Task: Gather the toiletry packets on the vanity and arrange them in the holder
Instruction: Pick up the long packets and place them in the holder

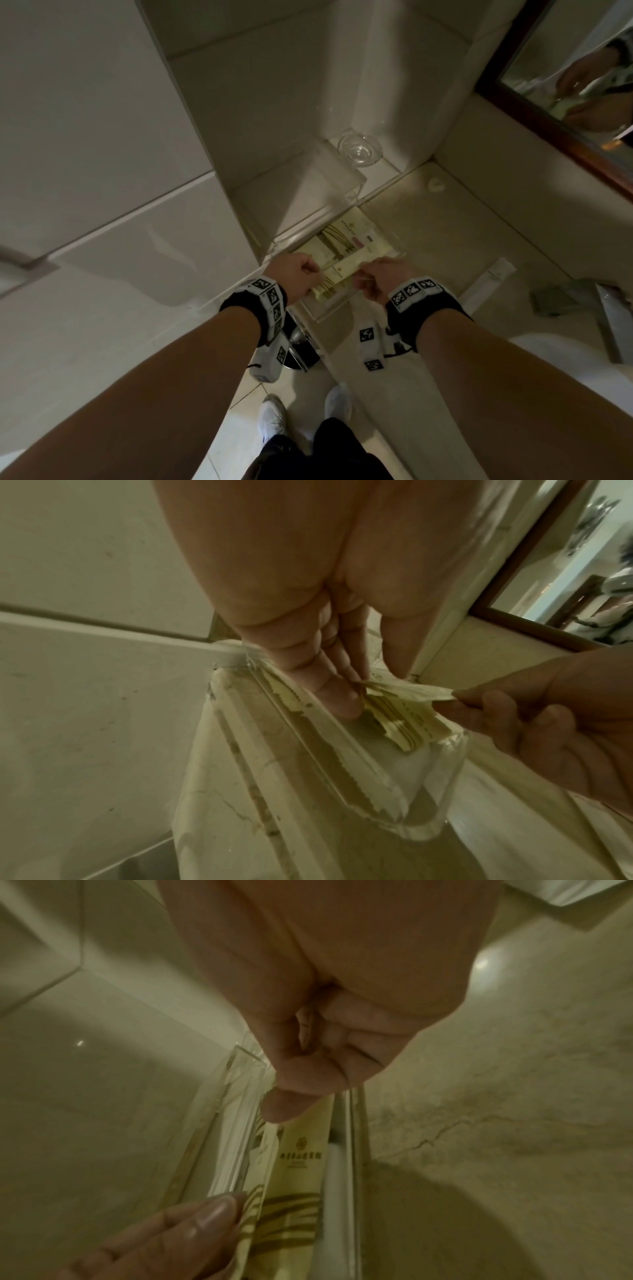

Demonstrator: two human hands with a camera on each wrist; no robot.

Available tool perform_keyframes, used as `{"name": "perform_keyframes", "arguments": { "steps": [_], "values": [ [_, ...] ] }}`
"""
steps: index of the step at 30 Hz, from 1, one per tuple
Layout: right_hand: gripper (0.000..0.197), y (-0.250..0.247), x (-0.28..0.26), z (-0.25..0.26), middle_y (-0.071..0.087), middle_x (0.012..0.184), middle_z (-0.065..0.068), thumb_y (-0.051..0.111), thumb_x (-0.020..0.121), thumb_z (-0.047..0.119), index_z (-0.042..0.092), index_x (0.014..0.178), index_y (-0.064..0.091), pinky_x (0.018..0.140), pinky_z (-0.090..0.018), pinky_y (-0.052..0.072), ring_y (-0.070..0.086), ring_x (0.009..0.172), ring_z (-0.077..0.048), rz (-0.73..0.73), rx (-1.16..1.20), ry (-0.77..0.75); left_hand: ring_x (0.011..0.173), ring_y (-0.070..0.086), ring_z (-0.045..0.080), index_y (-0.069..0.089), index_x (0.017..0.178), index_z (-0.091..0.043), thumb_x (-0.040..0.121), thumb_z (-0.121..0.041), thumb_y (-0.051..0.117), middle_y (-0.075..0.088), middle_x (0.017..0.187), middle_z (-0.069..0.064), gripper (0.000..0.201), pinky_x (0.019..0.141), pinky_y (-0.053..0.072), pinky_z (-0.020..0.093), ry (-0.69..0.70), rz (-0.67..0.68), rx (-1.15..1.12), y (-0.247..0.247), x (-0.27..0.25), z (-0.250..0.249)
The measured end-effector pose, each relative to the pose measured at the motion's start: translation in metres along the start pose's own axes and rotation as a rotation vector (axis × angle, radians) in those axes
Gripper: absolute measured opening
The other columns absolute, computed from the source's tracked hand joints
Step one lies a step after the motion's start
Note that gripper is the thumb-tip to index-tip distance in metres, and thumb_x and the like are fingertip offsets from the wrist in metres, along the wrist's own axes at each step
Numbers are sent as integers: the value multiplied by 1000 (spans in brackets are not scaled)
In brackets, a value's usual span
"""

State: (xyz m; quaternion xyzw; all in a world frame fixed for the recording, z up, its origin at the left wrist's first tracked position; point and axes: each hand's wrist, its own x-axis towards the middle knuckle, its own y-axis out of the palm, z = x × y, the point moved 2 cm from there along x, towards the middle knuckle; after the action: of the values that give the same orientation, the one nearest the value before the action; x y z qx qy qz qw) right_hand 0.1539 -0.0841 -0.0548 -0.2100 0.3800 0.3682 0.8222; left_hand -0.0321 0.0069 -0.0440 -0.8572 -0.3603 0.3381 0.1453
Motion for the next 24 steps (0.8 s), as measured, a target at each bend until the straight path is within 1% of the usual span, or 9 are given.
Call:
{"name": "perform_keyframes", "arguments": {
  "steps": [3, 6, 8, 12, 14, 17, 19, 22, 24],
  "values": [
    [6, 3, 2, 2, 70, 59, -11, 61, 95, 7, 7, 91, 57, 36, -21, 42, 65, 42, -19, -21, -50, 16, 78, 72, 15, 69, 103, -20, 86, -26, 72, 69, 87, -5, 18, 82, 60, 35, -20, 1, -17, 1, 2, 0],
    [20, 1, 4, 5, 64, 48, -8, 55, 99, 9, 2, 80, 58, 33, -19, 40, 61, 36, -17, -28, -120, 59, 79, 72, 18, 69, 101, -23, 87, -21, 70, 70, 90, -3, 14, 82, 60, 36, -23, -18, 6, 1, 5, -2],
    [21, -4, 3, 8, 66, 51, -8, 54, 99, 12, 3, 81, 59, 34, -20, 41, 62, 38, -17, -46, -151, 70, 79, 71, 17, 70, 99, -27, 88, -20, 69, 71, 90, -2, 13, 80, 60, 34, -12, -31, 34, 3, 6, -4],
    [8, -16, 5, 13, 69, 69, -9, 53, 98, 15, 11, 96, 60, 43, -25, 45, 63, 44, -21, -167, -237, -50, 77, 70, 18, 69, 97, -29, 89, -18, 65, 71, 88, -1, 15, 76, 60, 34, 3, -40, 86, 6, 8, -9],
    [13, -22, 8, 13, 69, 71, -8, 53, 95, 17, 19, 104, 62, 48, -29, 48, 65, 48, -22, -190, -344, -160, 76, 70, 18, 69, 96, -32, 90, -19, 62, 71, 87, -1, 16, 75, 60, 34, 4, -45, 100, 7, 9, -10],
    [33, -22, 7, 11, 66, 90, -2, 59, 93, 25, 36, 123, 58, 67, -38, 59, 70, 77, -28, -131, -660, -290, 76, 70, 18, 68, 99, -31, 92, -21, 59, 70, 91, -2, 16, 72, 58, 29, -3, -56, 101, 8, 9, -11],
    [45, -20, 4, 11, 60, 100, -1, 60, 93, 34, 41, 137, 50, 80, -39, 58, 68, 93, -29, -91, -915, -337, 78, 69, 17, 68, 103, -29, 92, -26, 61, 70, 95, -4, 14, 74, 57, 29, -3, -50, 80, 8, 8, -10],
    [50, -22, -4, 12, 63, 127, -4, 55, 98, 37, 43, 145, 40, 75, -26, 49, 66, 94, -24, -82, -1119, -358, 82, 68, 13, 67, 105, -30, 81, -33, 73, 68, 95, -7, 24, 81, 59, 33, -5, -15, 48, 9, 10, -10],
    [48, -25, -4, 12, 62, 134, -3, 54, 98, 37, 45, 144, 42, 70, -24, 47, 63, 83, -19, -89, -1118, -364, 88, 66, 11, 66, 109, -31, 75, -35, 80, 65, 98, -9, 37, 83, 59, 33, -11, 18, 81, 12, 11, -9]
  ]
}}
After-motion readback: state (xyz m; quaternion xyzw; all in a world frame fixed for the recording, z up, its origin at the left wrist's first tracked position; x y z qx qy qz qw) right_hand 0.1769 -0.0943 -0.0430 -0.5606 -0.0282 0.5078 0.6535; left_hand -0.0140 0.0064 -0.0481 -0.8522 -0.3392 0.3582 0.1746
